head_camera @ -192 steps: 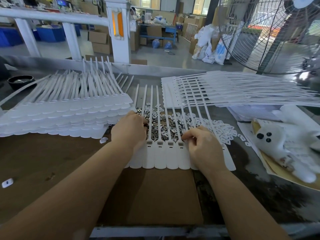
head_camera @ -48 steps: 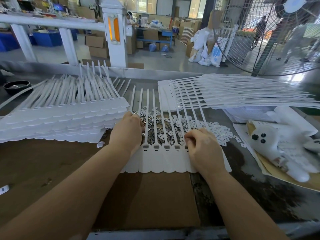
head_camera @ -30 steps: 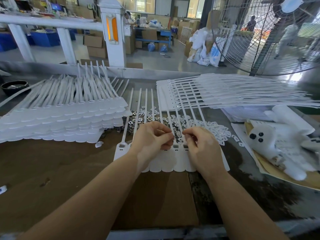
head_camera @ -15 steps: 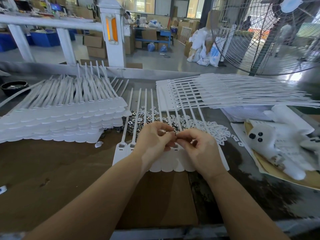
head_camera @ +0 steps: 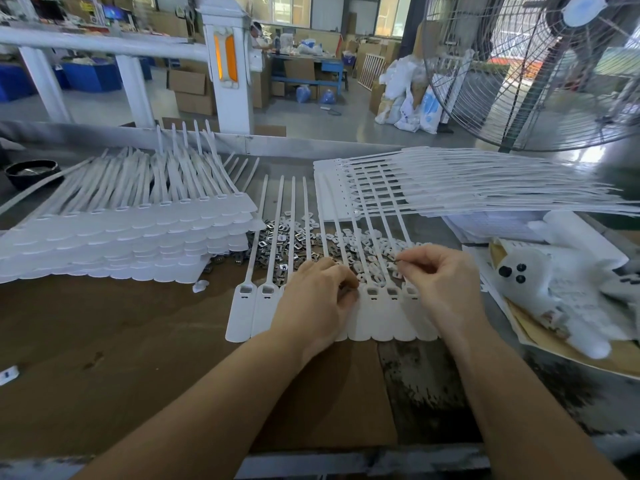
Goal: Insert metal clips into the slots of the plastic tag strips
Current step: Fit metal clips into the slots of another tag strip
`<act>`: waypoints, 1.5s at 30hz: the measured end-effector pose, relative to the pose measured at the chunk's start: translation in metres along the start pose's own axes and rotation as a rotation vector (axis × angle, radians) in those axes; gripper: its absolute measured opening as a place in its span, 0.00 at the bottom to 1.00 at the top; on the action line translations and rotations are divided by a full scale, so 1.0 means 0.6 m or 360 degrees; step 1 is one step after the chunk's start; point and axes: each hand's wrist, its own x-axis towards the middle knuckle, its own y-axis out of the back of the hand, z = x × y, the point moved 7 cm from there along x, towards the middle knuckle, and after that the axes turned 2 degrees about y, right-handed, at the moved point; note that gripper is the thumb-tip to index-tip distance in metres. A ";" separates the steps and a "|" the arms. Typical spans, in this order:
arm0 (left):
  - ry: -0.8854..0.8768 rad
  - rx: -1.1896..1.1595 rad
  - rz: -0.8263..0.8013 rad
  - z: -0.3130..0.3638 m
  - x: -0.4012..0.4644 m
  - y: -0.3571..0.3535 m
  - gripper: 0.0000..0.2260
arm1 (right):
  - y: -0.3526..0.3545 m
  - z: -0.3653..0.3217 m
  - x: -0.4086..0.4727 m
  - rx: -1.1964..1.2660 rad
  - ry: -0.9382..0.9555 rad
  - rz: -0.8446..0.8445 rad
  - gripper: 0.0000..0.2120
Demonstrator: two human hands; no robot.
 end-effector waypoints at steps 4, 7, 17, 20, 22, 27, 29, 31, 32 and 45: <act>-0.0020 -0.0001 0.0002 0.003 0.000 0.001 0.09 | 0.018 0.012 0.013 -0.0249 -0.0108 -0.0118 0.05; -0.0023 0.0007 -0.0008 0.003 0.001 0.001 0.09 | 0.022 0.017 0.015 -0.0455 -0.0151 -0.0279 0.03; -0.0036 0.0025 -0.0013 0.005 0.002 -0.001 0.09 | 0.012 0.012 0.013 -0.0826 -0.0123 -0.0614 0.06; -0.0039 0.0026 -0.0013 0.005 0.002 0.000 0.08 | 0.010 0.013 0.013 -0.0868 -0.0103 -0.0617 0.06; -0.0034 0.0019 -0.0011 0.005 0.002 0.000 0.08 | 0.014 0.014 0.013 -0.0877 -0.0097 -0.0537 0.05; -0.0029 0.0015 -0.0018 0.004 0.002 0.001 0.09 | 0.018 0.015 0.011 -0.0861 -0.0080 -0.0426 0.05; -0.0023 0.0008 -0.0019 0.003 0.002 0.001 0.09 | 0.017 0.017 0.010 -0.0865 -0.0097 -0.0416 0.06; -0.0020 -0.0004 -0.0018 0.003 0.001 0.000 0.08 | 0.015 0.015 0.009 -0.0863 -0.0102 -0.0367 0.06; -0.0016 -0.0011 -0.0018 0.002 0.001 0.000 0.08 | 0.013 0.013 0.008 -0.0850 -0.0096 -0.0330 0.07; 0.0453 0.0218 0.0197 -0.086 0.037 0.077 0.09 | -0.058 -0.006 -0.022 -0.0847 0.0261 -0.0153 0.08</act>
